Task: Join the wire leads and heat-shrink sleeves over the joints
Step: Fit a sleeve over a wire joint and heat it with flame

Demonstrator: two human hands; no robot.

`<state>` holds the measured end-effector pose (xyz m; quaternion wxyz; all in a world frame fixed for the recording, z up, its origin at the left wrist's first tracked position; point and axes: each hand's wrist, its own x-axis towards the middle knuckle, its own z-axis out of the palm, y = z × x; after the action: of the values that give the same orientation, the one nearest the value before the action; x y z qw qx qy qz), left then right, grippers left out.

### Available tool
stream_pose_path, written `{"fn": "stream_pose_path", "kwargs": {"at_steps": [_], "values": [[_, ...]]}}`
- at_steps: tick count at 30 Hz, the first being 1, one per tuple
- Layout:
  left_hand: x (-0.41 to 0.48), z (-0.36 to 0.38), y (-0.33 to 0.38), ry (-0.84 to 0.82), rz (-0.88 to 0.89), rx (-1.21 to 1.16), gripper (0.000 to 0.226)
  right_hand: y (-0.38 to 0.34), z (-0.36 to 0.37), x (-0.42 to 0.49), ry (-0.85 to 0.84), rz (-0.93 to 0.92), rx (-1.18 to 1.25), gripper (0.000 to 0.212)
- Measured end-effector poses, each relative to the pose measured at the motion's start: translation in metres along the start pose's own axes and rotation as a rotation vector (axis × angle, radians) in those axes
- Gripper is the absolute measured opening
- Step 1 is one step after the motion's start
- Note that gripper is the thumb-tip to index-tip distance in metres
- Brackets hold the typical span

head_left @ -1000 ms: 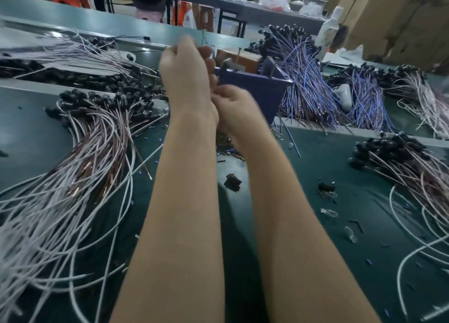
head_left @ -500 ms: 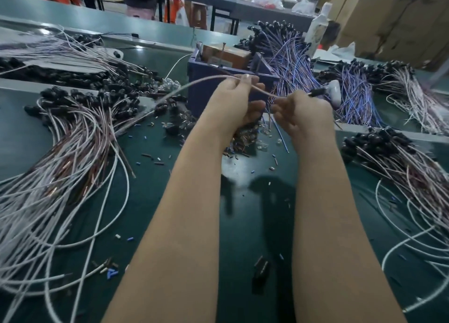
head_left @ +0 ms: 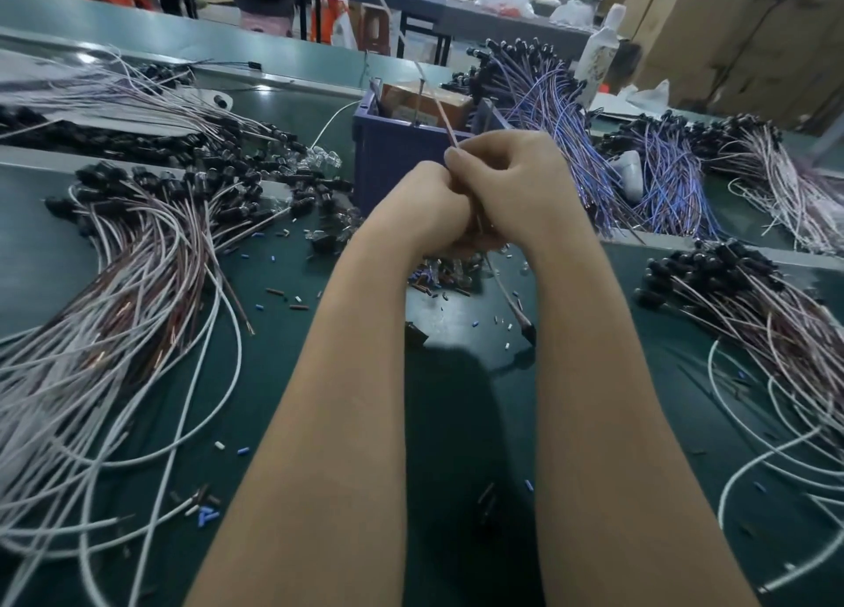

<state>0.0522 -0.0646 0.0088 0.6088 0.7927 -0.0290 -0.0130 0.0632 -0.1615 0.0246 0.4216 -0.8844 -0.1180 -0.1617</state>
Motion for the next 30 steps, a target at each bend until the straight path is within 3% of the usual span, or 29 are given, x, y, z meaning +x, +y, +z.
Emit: {"fn": "stream_pose_path", "kwargs": {"at_steps": [7,10,13,17,19,21,25,30], "values": [[0.001,-0.003,-0.005,-0.055,0.049,0.013,0.024,0.014,0.0,0.006,0.205,0.128,0.184,0.008],[0.002,-0.004,-0.008,-0.043,0.065,0.02,0.023,0.019,-0.002,0.007,0.243,0.17,0.21,0.014],[0.002,-0.007,-0.009,-0.035,0.01,-0.027,0.027,0.023,-0.005,0.007,0.306,0.196,0.287,0.022],[0.002,-0.014,-0.011,0.038,-0.056,-0.025,0.028,0.022,-0.016,0.005,0.377,0.269,0.426,0.008],[0.003,-0.016,-0.011,0.152,-0.031,0.002,0.028,0.018,-0.023,0.004,0.252,0.291,0.309,0.013],[0.004,-0.016,-0.01,0.253,0.012,-0.02,0.027,0.011,-0.028,0.001,-0.016,0.294,0.084,0.016],[0.004,-0.011,-0.008,0.25,-0.025,-0.237,0.026,-0.009,-0.025,-0.01,-0.543,0.214,-0.194,0.017],[0.004,-0.01,-0.01,0.226,-0.072,-0.422,0.024,-0.017,-0.012,-0.016,-0.813,0.185,-0.211,0.019]]}}
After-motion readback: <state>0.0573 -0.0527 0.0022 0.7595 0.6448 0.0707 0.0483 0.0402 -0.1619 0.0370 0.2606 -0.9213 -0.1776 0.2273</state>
